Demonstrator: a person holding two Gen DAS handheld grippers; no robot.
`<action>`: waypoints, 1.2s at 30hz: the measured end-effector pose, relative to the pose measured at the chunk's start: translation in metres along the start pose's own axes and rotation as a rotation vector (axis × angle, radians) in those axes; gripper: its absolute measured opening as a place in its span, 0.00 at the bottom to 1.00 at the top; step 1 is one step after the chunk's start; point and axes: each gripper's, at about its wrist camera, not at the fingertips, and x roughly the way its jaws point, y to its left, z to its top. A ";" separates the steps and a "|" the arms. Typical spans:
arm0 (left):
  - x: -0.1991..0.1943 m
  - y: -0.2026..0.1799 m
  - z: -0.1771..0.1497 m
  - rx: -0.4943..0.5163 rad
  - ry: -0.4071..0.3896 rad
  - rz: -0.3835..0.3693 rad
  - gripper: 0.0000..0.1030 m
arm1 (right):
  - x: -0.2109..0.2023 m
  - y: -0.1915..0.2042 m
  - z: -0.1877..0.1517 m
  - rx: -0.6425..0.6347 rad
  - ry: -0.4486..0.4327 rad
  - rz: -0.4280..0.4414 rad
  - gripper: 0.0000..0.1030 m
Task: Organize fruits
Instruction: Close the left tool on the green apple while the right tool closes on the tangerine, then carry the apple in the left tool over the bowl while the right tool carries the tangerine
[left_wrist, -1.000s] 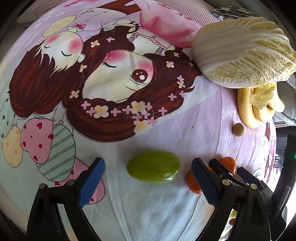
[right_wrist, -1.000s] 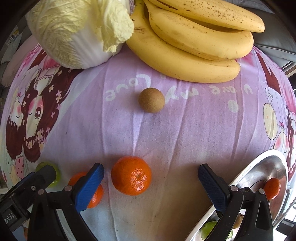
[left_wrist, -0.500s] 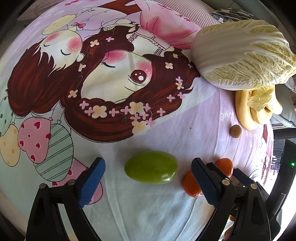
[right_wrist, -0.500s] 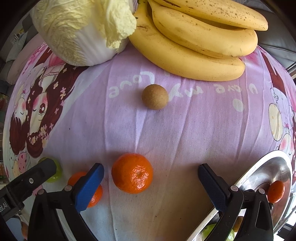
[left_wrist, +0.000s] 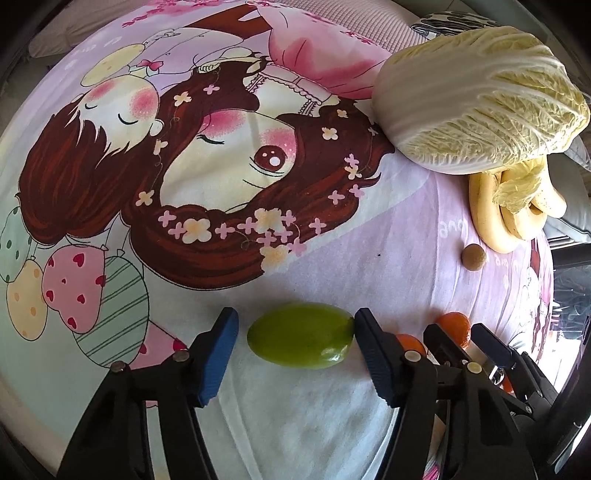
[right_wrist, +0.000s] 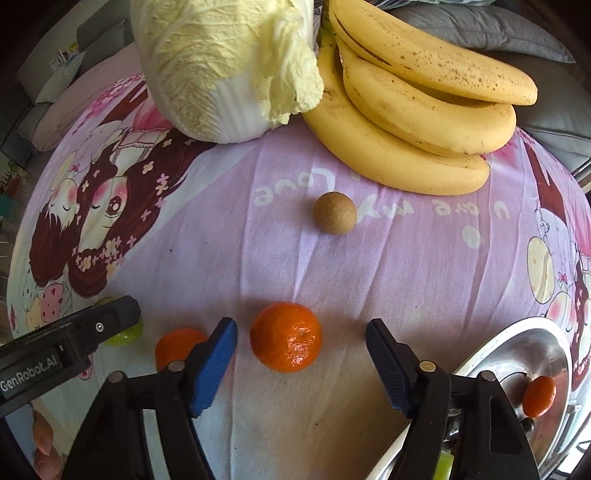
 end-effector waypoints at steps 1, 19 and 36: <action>-0.001 -0.001 0.000 0.006 -0.001 -0.008 0.57 | -0.001 -0.001 -0.001 -0.002 -0.002 0.001 0.64; -0.005 -0.002 0.000 0.011 -0.008 -0.006 0.57 | -0.037 -0.012 -0.010 0.016 -0.032 0.036 0.39; 0.004 -0.019 -0.009 0.078 0.014 0.088 0.58 | -0.060 -0.040 -0.026 0.070 -0.049 0.079 0.39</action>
